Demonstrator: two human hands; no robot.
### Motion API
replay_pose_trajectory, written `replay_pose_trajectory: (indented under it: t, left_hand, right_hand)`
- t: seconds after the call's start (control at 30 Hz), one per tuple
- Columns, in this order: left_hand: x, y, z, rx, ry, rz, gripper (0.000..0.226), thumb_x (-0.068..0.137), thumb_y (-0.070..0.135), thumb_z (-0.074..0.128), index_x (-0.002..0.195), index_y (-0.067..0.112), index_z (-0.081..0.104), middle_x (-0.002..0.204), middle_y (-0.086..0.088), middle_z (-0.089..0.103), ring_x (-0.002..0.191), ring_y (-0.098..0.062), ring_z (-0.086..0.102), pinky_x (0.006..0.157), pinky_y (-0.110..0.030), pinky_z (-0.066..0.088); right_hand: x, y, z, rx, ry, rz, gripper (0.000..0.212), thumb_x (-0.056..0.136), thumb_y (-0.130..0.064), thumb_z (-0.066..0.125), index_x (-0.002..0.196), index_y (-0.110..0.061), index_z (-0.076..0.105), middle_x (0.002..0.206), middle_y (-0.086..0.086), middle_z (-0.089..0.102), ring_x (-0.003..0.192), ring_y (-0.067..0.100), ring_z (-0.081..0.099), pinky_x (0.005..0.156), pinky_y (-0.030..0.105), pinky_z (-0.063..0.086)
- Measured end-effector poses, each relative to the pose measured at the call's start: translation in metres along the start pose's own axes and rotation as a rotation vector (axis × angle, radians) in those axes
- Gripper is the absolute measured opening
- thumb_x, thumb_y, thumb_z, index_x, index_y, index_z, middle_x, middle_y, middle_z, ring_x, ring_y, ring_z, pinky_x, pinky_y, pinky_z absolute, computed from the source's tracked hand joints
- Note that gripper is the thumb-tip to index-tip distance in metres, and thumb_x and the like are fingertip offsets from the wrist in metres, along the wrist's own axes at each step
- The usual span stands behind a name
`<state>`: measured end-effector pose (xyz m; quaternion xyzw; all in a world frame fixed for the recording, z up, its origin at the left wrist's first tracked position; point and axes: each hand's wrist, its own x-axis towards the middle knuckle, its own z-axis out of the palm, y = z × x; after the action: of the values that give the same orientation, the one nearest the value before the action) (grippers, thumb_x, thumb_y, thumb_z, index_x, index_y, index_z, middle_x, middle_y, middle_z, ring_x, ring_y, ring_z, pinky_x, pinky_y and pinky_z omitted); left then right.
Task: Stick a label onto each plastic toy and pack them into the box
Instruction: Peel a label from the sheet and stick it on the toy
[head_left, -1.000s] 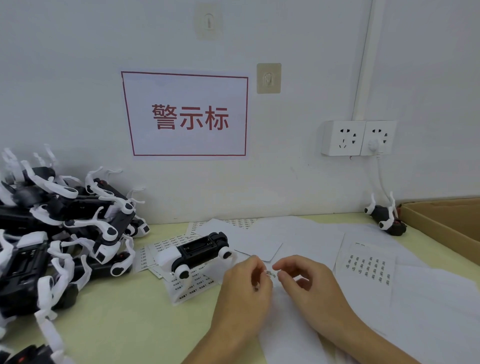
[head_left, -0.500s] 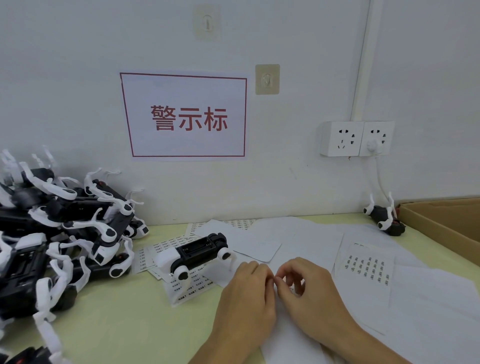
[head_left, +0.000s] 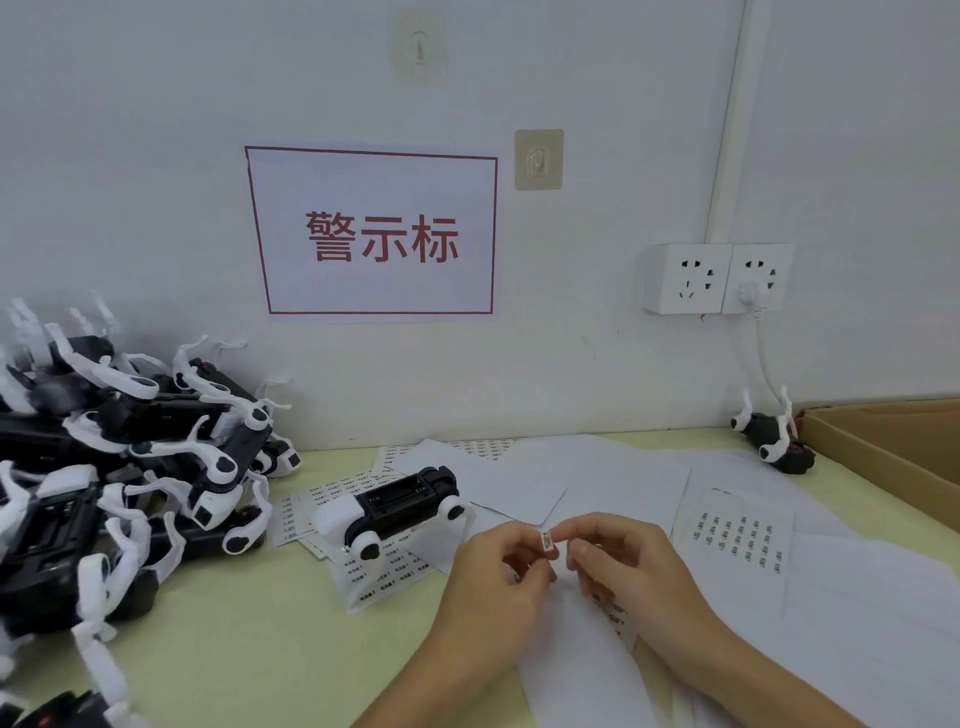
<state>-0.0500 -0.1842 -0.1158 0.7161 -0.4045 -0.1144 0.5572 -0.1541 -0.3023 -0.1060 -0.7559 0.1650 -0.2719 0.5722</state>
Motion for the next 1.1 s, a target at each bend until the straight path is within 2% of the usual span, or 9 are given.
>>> replay_pose_trajectory:
  t: [0.13, 0.33, 0.47, 0.6, 0.7, 0.8, 0.97, 1.1]
  left_hand:
    - [0.002, 0.0, 0.0, -0.026, 0.05, 0.002, 0.019, 0.092, 0.012, 0.064, 0.078, 0.022, 0.071, 0.077, -0.003, 0.072, 0.075, -0.012, 0.066, 0.063, -0.011, 0.042]
    - [0.001, -0.006, 0.003, 0.105, 0.024, 0.019, 0.017, 0.093, 0.015, 0.063, 0.077, 0.017, 0.067, 0.066, 0.006, 0.064, 0.059, -0.001, 0.052, 0.059, -0.012, 0.039]
    - [0.001, -0.008, 0.004, 0.186, 0.013, 0.033, 0.018, 0.094, 0.015, 0.058, 0.076, 0.016, 0.061, 0.069, -0.002, 0.063, 0.055, -0.005, 0.044, 0.057, -0.018, 0.038]
    - [-0.001, -0.009, 0.005, 0.239, -0.014, 0.081, 0.024, 0.091, 0.018, 0.056, 0.068, 0.025, 0.054, 0.065, 0.0, 0.059, 0.056, -0.007, 0.044, 0.055, -0.019, 0.036]
    - [-0.001, -0.009, 0.006, 0.268, -0.017, 0.107, 0.019, 0.088, 0.017, 0.054, 0.069, 0.019, 0.056, 0.062, 0.004, 0.055, 0.06, -0.008, 0.045, 0.055, -0.021, 0.036]
    - [0.0, -0.01, 0.006, 0.275, -0.001, 0.099, 0.017, 0.089, 0.017, 0.056, 0.073, 0.016, 0.061, 0.067, 0.003, 0.061, 0.063, -0.009, 0.049, 0.058, -0.023, 0.04]
    - [0.001, -0.006, 0.005, 0.16, 0.057, 0.017, 0.016, 0.089, 0.013, 0.061, 0.075, 0.015, 0.07, 0.066, 0.002, 0.066, 0.057, -0.002, 0.053, 0.057, -0.014, 0.041]
    - [0.0, -0.003, 0.004, 0.155, 0.07, 0.0, 0.019, 0.088, 0.01, 0.061, 0.073, 0.017, 0.07, 0.067, 0.005, 0.068, 0.059, 0.001, 0.056, 0.058, -0.012, 0.041]
  right_hand:
    - [0.0, 0.0, -0.001, 0.007, -0.024, -0.017, 0.034, 0.094, -0.002, 0.058, 0.089, -0.028, 0.079, 0.074, 0.004, 0.07, 0.059, 0.013, 0.057, 0.052, 0.02, 0.042]
    - [-0.002, 0.004, 0.004, -0.09, 0.125, 0.002, 0.033, 0.093, -0.003, 0.058, 0.074, -0.021, 0.078, 0.065, 0.003, 0.069, 0.052, 0.01, 0.057, 0.051, 0.017, 0.042]
    - [-0.002, 0.005, 0.007, -0.241, 0.236, -0.031, 0.03, 0.089, -0.006, 0.061, 0.069, -0.024, 0.074, 0.06, -0.007, 0.067, 0.049, 0.004, 0.055, 0.055, 0.018, 0.043]
    - [-0.005, 0.002, 0.011, -0.324, 0.168, -0.121, 0.022, 0.084, -0.006, 0.068, 0.074, -0.024, 0.074, 0.065, -0.006, 0.069, 0.057, 0.004, 0.059, 0.058, 0.013, 0.044]
    - [-0.006, 0.003, 0.012, -0.375, 0.14, -0.158, 0.021, 0.081, -0.006, 0.072, 0.07, -0.024, 0.072, 0.062, -0.006, 0.067, 0.056, 0.005, 0.057, 0.057, 0.012, 0.042]
    - [-0.005, 0.003, 0.012, -0.394, 0.14, -0.163, 0.021, 0.081, -0.006, 0.072, 0.068, -0.023, 0.07, 0.063, -0.006, 0.067, 0.056, 0.004, 0.057, 0.057, 0.012, 0.042]
    - [-0.006, 0.005, 0.012, -0.376, 0.146, -0.15, 0.021, 0.082, -0.007, 0.07, 0.068, -0.023, 0.068, 0.062, -0.006, 0.065, 0.054, 0.003, 0.053, 0.055, 0.011, 0.041]
    - [-0.004, 0.008, 0.012, -0.401, 0.212, -0.147, 0.02, 0.081, -0.01, 0.069, 0.068, -0.024, 0.066, 0.062, -0.004, 0.064, 0.052, 0.004, 0.051, 0.054, 0.012, 0.041]
